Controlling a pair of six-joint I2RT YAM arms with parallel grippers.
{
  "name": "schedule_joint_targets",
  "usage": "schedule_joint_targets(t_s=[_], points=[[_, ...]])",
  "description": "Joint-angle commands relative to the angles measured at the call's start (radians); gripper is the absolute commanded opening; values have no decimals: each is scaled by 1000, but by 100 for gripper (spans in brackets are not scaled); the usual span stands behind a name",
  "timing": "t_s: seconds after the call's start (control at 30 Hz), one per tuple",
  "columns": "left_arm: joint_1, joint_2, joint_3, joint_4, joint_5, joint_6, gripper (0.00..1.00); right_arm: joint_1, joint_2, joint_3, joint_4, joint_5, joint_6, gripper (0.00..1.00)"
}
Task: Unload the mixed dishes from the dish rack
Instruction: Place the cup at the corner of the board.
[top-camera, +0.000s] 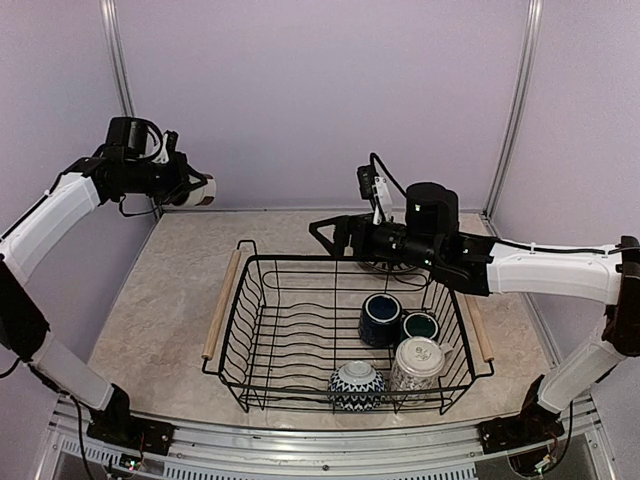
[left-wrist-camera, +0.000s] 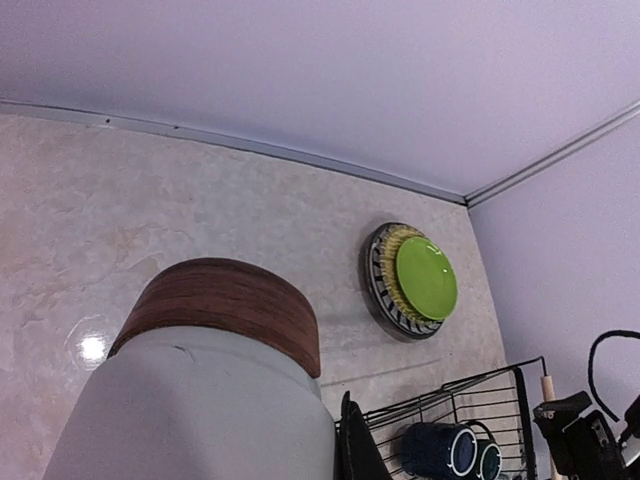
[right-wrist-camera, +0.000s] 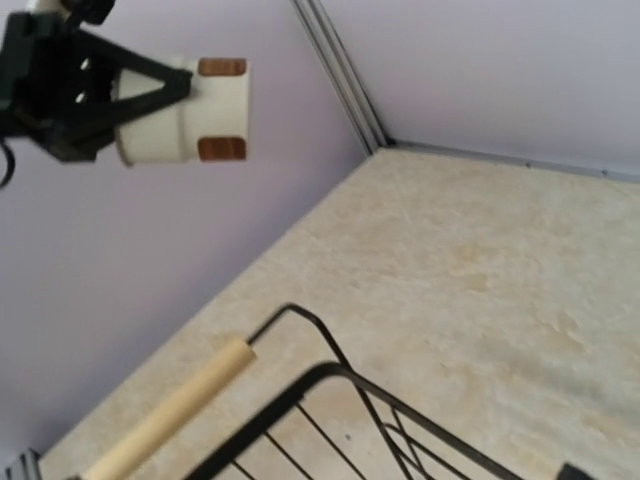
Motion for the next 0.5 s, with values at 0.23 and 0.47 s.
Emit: schedule_joint_targets(t_s=[0.23,0.47], points=[[147,352,274,-401,-111,49,0,-4,-8,27,-104,19,-41,100],[166,536,349,-483,-145,73,0,-5,16,59,-202,2,-78,100]])
